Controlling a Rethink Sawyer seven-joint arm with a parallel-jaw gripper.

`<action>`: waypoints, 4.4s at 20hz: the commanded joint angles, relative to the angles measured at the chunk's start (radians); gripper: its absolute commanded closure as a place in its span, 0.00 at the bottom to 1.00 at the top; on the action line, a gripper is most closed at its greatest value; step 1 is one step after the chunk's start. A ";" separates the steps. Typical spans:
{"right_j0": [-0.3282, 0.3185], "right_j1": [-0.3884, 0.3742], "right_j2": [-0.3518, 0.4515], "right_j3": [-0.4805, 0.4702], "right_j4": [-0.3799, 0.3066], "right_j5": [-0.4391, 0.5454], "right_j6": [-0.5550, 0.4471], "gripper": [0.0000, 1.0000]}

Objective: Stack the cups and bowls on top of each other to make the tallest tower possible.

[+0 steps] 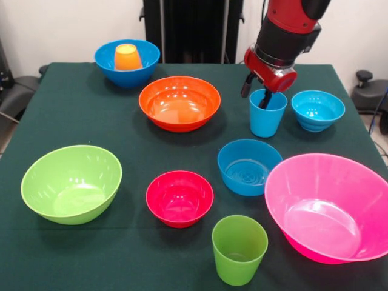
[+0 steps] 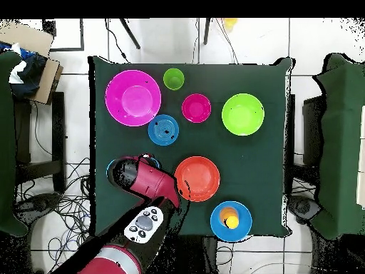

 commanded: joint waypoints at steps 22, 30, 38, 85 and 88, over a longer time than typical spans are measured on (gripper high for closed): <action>-0.020 -0.017 0.093 0.027 -0.005 -0.045 0.151 0.00; -0.023 -0.020 0.091 0.030 -0.013 -0.049 0.142 0.00; -0.028 -0.023 0.090 0.033 -0.018 -0.047 0.137 0.00; -0.089 -0.262 0.143 0.259 -0.060 0.014 0.020 1.00; -0.114 -0.300 0.160 0.300 -0.074 0.007 -0.006 1.00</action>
